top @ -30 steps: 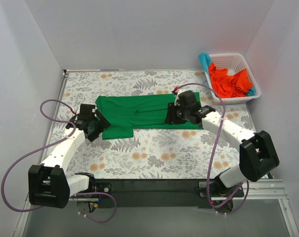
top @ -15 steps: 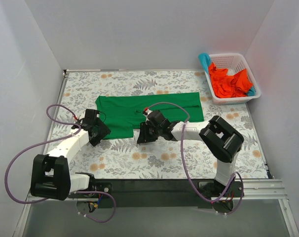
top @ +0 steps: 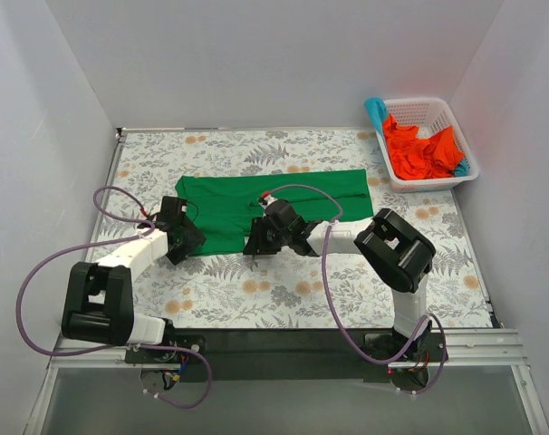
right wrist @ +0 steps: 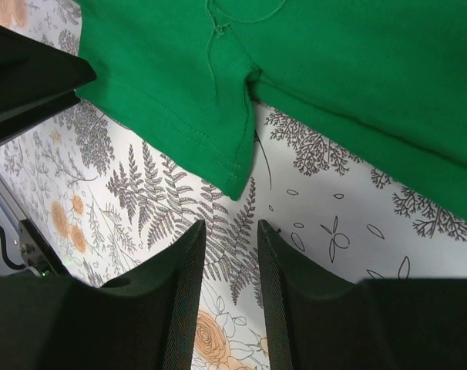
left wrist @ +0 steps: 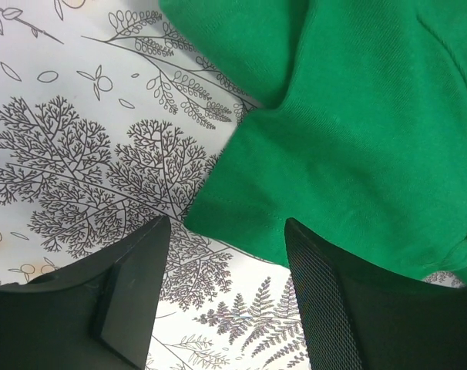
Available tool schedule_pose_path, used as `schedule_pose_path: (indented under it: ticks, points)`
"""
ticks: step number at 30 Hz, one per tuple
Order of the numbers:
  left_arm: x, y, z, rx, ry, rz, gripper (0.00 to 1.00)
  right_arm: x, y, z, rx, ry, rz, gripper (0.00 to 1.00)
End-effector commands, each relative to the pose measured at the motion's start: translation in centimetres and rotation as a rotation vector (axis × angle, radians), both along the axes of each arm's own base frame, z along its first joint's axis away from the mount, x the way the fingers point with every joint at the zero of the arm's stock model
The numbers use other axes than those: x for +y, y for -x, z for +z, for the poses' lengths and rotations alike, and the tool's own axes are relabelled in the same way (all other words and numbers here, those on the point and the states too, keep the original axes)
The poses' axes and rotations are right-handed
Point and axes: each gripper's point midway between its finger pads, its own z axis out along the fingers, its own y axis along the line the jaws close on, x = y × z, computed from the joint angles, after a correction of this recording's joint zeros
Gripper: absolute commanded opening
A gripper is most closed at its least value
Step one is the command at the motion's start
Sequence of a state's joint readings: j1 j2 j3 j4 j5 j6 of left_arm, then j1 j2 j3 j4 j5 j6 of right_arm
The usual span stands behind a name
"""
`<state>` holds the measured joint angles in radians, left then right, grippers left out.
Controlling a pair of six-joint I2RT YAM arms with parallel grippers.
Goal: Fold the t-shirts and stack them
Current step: Fold the tshirt
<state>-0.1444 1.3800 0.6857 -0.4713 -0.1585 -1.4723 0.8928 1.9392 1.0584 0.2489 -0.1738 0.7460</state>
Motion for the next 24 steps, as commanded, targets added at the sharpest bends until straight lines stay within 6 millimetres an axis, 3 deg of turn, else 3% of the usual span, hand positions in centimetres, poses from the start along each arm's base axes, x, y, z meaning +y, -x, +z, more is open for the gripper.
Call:
schedule_pose_path:
  ticks: [1, 4, 6, 13, 21, 23, 24]
  points:
    - [0.1, 0.3, -0.8, 0.019, -0.014, -0.01, 0.59, 0.4, -1.2, -0.4, -0.016, 0.011, -0.064, 0.4]
    - [-0.1, 0.5, -1.1, 0.033, -0.006, -0.02, 0.48, 0.5, -1.5, -0.6, -0.01, 0.016, -0.088, 0.4]
    - [0.0, 0.4, -1.2, 0.034, -0.011, -0.028, 0.3, 0.5, -1.7, -0.8, -0.007, 0.018, -0.097, 0.4]
    - [-0.2, 0.1, -0.7, 0.018, -0.006, -0.048, 0.0, 1.2, -1.7, -1.6, 0.02, 0.017, -0.089, 0.4]
    - [-0.7, -0.6, 0.4, -0.018, 0.013, -0.059, 0.0, 1.3, -1.2, -2.6, 0.061, 0.02, -0.082, 0.34]
    - [-0.9, -0.7, 0.7, -0.024, 0.023, -0.064, 0.0, 1.1, -1.0, -2.8, 0.064, 0.027, -0.079, 0.24]
    - [-0.9, -0.9, 0.9, -0.031, 0.026, -0.066, 0.0, 1.0, -1.2, -2.7, 0.056, 0.026, -0.081, 0.12]
